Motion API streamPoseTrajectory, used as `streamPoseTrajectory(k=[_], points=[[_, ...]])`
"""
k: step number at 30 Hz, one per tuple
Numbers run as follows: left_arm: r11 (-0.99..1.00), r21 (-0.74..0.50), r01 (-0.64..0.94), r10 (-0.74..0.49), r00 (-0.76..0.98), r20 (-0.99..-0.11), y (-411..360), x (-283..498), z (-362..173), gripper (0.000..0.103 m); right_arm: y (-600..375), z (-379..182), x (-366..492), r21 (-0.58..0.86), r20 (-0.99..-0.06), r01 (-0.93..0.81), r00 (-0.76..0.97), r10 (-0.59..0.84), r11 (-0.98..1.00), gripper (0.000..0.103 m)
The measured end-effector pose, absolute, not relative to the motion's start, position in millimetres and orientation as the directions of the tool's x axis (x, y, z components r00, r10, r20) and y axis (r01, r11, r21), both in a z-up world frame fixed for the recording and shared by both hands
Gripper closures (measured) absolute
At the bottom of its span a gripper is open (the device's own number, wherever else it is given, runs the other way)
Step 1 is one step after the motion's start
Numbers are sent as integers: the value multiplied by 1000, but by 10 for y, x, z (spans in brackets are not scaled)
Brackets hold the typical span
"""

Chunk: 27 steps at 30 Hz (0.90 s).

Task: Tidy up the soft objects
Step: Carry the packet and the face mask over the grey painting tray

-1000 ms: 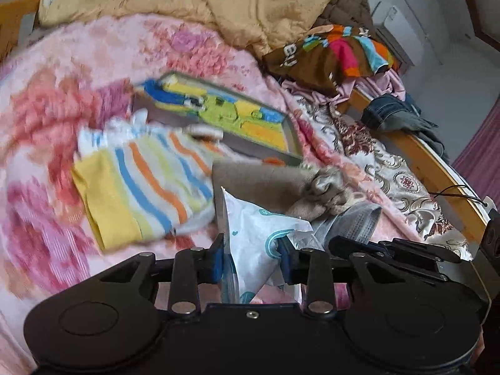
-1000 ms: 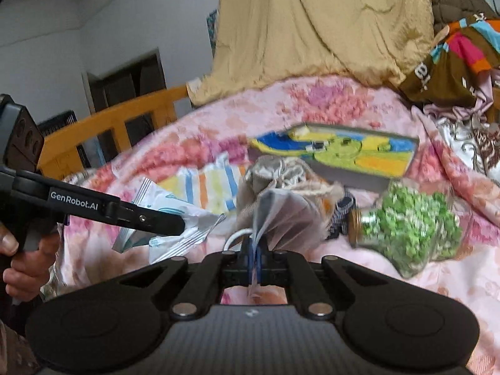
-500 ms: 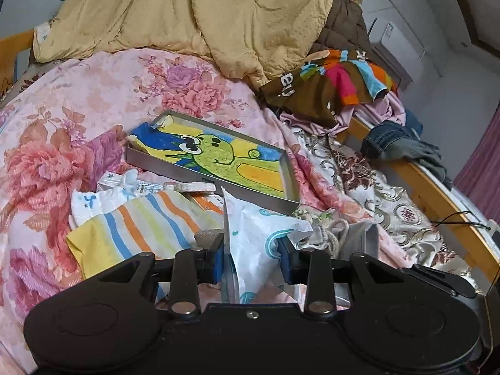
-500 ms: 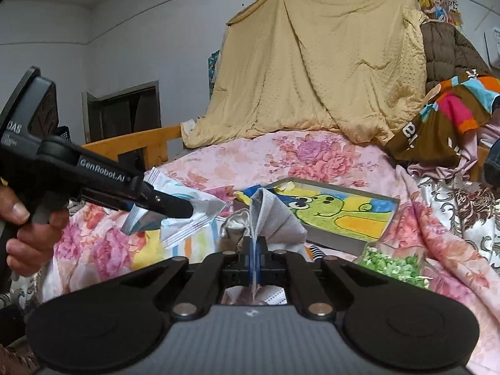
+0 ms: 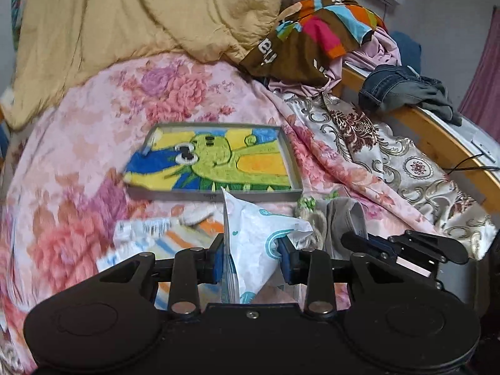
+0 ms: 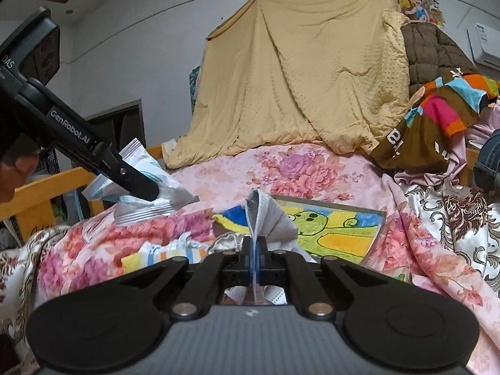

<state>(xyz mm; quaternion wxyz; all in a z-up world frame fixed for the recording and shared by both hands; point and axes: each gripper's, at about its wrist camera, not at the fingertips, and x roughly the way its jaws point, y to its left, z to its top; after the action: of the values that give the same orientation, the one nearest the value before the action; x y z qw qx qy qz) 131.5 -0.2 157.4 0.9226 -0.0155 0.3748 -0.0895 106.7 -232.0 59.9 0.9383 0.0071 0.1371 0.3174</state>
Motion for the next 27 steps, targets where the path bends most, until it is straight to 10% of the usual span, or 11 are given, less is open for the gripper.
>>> streamPoseTrajectory(k=[27], points=[[980,-199,12,-116,846,-520,36,2591,810,66,-2444,615,2722,359,-160,-521,783,601,775,102]])
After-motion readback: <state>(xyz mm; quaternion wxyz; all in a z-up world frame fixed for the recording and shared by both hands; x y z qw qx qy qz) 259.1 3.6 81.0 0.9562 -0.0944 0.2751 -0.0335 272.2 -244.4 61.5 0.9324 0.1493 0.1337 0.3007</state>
